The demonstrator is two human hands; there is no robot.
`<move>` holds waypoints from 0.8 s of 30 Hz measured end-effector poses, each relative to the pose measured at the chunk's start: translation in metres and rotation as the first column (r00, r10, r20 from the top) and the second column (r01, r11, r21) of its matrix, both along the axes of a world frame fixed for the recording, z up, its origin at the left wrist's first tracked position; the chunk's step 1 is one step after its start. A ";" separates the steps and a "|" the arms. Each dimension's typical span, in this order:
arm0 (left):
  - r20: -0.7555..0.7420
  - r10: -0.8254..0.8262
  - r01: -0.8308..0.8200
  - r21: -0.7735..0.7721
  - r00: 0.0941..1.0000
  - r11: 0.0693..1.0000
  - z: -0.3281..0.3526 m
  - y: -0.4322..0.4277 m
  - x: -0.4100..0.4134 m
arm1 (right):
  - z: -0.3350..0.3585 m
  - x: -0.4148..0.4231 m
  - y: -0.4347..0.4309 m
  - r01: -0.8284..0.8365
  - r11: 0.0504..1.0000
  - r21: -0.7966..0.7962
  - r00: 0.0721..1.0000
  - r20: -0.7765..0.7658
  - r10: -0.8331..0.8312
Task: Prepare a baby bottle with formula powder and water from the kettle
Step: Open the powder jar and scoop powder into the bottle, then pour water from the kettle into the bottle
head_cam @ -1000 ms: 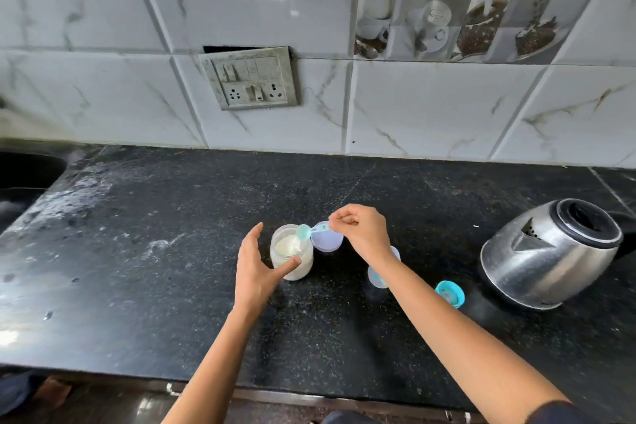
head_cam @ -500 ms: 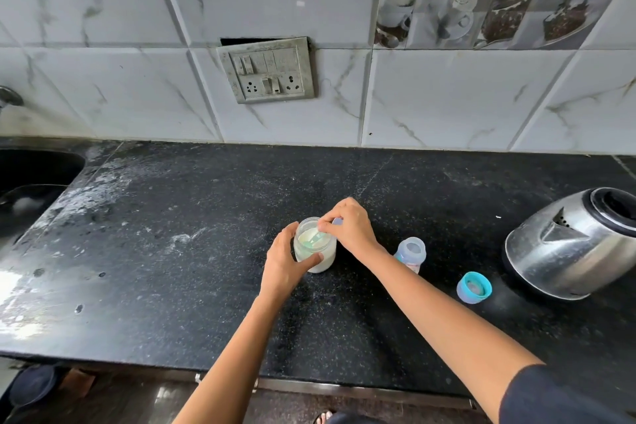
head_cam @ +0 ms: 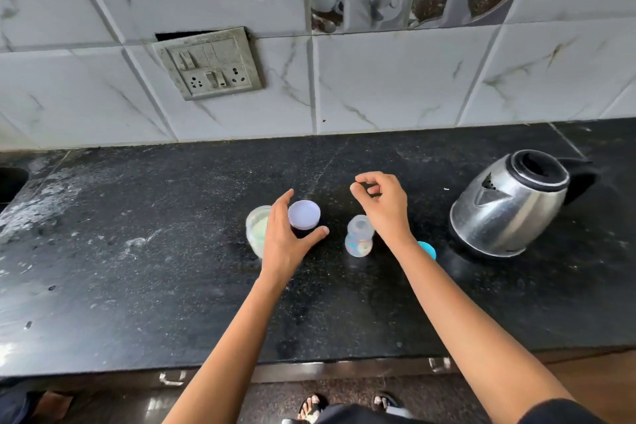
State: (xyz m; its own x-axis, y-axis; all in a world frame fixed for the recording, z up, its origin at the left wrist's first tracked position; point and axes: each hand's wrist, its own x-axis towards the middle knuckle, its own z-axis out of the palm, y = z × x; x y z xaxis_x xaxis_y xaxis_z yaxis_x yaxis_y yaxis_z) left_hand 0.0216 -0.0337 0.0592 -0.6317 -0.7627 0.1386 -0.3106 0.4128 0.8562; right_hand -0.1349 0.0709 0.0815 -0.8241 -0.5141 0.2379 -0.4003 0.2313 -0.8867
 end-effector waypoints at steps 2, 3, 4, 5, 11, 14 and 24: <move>0.006 -0.004 0.004 -0.016 1.000 1.000 -0.003 0.020 -0.014 | 0.002 -0.013 0.022 0.028 0.999 -0.026 1.000 0.008 -0.028; 0.015 0.002 -0.001 -0.025 1.000 1.000 -0.005 0.027 -0.018 | 0.004 -0.018 0.031 0.035 0.999 -0.039 0.999 0.014 -0.035; 0.025 0.006 -0.006 -0.028 1.000 1.000 -0.007 0.036 -0.024 | 0.006 -0.027 0.043 0.042 0.998 -0.051 0.999 0.012 -0.041; 0.034 0.014 -0.013 -0.024 0.999 1.000 -0.011 0.044 -0.030 | 0.007 -0.035 0.054 0.048 0.997 -0.064 0.999 -0.004 -0.049; 0.067 0.098 -0.101 0.044 0.993 0.994 -0.042 0.082 -0.056 | 0.013 -0.091 0.120 0.149 0.972 -0.181 0.962 -0.203 -0.185; 0.087 0.134 -0.142 0.095 0.987 0.985 -0.053 0.096 -0.067 | 0.015 -0.118 0.150 0.225 0.949 -0.221 0.907 -0.308 -0.287; 0.036 0.213 -0.215 0.197 0.976 0.956 -0.059 0.115 -0.093 | 0.007 -0.217 0.225 0.415 0.901 -0.123 0.844 -0.318 -0.432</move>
